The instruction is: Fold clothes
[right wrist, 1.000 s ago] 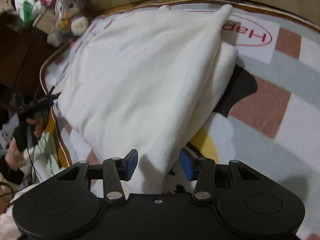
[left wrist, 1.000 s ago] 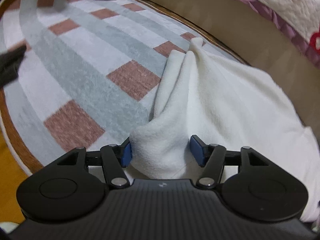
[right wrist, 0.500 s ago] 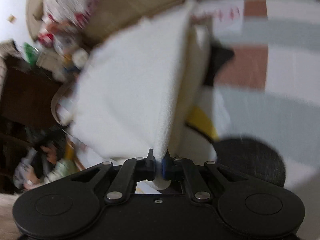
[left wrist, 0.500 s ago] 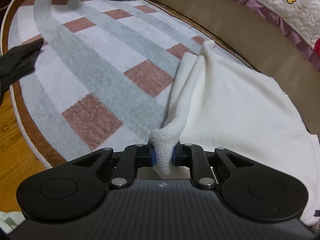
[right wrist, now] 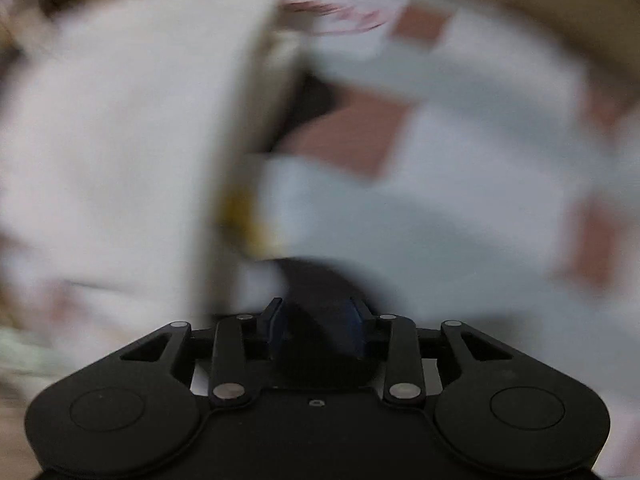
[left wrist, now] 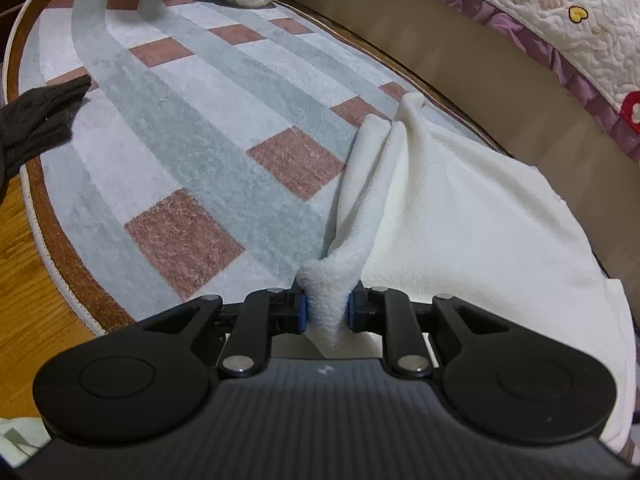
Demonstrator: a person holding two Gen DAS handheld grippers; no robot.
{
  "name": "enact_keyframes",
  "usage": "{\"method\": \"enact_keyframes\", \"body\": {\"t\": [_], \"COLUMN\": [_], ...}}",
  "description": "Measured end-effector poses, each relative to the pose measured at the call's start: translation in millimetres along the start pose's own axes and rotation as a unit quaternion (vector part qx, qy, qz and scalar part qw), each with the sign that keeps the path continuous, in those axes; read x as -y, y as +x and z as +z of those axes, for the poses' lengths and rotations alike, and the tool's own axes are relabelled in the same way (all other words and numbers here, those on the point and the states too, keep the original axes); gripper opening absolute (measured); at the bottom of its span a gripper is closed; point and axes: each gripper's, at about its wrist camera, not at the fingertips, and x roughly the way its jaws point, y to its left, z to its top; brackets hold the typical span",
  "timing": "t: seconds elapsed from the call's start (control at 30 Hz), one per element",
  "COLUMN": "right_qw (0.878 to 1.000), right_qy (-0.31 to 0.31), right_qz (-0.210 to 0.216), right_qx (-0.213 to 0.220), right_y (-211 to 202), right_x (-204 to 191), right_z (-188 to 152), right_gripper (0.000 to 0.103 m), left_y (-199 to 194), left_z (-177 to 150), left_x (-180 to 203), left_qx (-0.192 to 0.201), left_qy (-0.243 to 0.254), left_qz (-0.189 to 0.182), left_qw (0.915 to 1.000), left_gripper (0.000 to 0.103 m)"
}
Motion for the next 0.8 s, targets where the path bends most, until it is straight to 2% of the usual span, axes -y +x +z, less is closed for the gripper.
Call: {"method": "enact_keyframes", "body": {"t": [0.03, 0.13, 0.27, 0.33, 0.43, 0.53, 0.63, 0.7, 0.8], "right_qw": [1.000, 0.995, 0.988, 0.981, 0.973, 0.964, 0.950, 0.943, 0.941], "right_qy": [0.006, 0.031, -0.033, -0.056, -0.064, -0.087, -0.108, -0.106, -0.094], "right_qz": [0.002, 0.062, 0.071, 0.097, 0.147, 0.170, 0.187, 0.201, 0.213], "right_qx": [0.015, 0.071, 0.133, 0.156, 0.166, 0.183, 0.224, 0.245, 0.245], "right_y": [-9, -38, -77, -87, -91, -85, -68, -50, -19], "right_x": [0, -6, -65, -98, -148, -197, -233, -245, -242], "right_z": [6, 28, 79, 106, 144, 165, 173, 175, 167], "right_gripper": [0.040, 0.040, 0.040, 0.041, 0.042, 0.042, 0.042, 0.042, 0.042], "left_y": [-5, -21, -24, -23, -27, -43, -48, -40, -28], "left_z": [1, 2, -5, -7, -6, 3, 17, 21, 28], "left_x": [-3, -10, -11, -8, -3, -6, -7, 7, 28], "left_qx": [0.003, 0.012, 0.002, 0.005, 0.026, 0.077, 0.077, 0.071, 0.063], "left_qy": [-0.010, -0.037, -0.024, -0.016, 0.000, 0.039, 0.063, 0.081, 0.108], "left_qz": [-0.009, -0.032, -0.004, 0.019, 0.067, 0.140, 0.105, 0.070, 0.019], "left_qw": [0.9999, 0.9987, 0.9997, 0.9997, 0.9974, 0.9864, 0.9896, 0.9917, 0.9920], "left_gripper": [0.017, 0.017, 0.017, 0.019, 0.022, 0.018, 0.018, 0.021, 0.022]}}
